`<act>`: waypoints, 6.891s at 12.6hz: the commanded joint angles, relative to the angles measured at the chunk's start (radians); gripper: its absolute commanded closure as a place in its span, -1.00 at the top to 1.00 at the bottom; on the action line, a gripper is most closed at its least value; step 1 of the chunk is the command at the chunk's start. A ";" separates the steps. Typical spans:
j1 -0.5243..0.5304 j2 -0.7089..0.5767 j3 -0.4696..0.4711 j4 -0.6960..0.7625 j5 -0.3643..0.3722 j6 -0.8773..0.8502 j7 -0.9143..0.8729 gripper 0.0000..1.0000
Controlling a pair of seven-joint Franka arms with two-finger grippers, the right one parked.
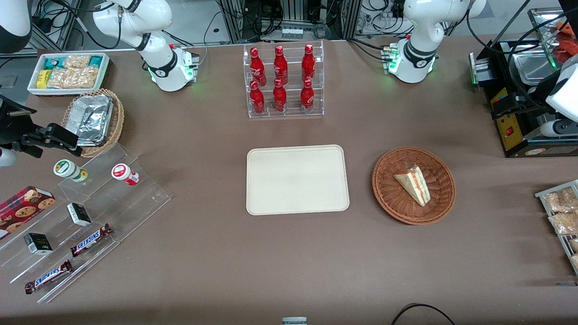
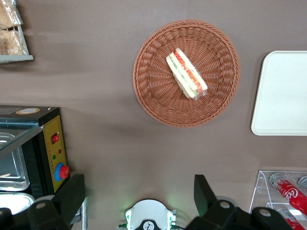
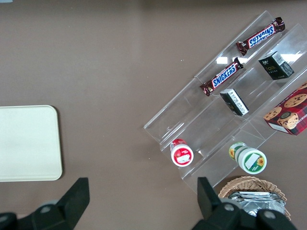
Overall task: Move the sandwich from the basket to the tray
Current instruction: 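Move the left gripper over the wrapped sandwich in the wicker basket, then lower the left gripper and close it on the wrapped sandwich, then lift the sandwich and carry it with the left gripper over the cream tray, then lower the sandwich onto the tray and open the left gripper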
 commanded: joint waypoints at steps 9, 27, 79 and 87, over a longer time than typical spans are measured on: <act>-0.063 0.093 0.004 -0.152 -0.010 0.171 -0.066 1.00; -0.194 0.148 0.004 -0.580 -0.007 0.855 -0.811 1.00; -0.615 0.857 -0.194 0.290 -0.013 0.568 -1.036 -0.57; -0.609 0.756 -0.191 0.327 -0.012 0.449 -1.058 1.00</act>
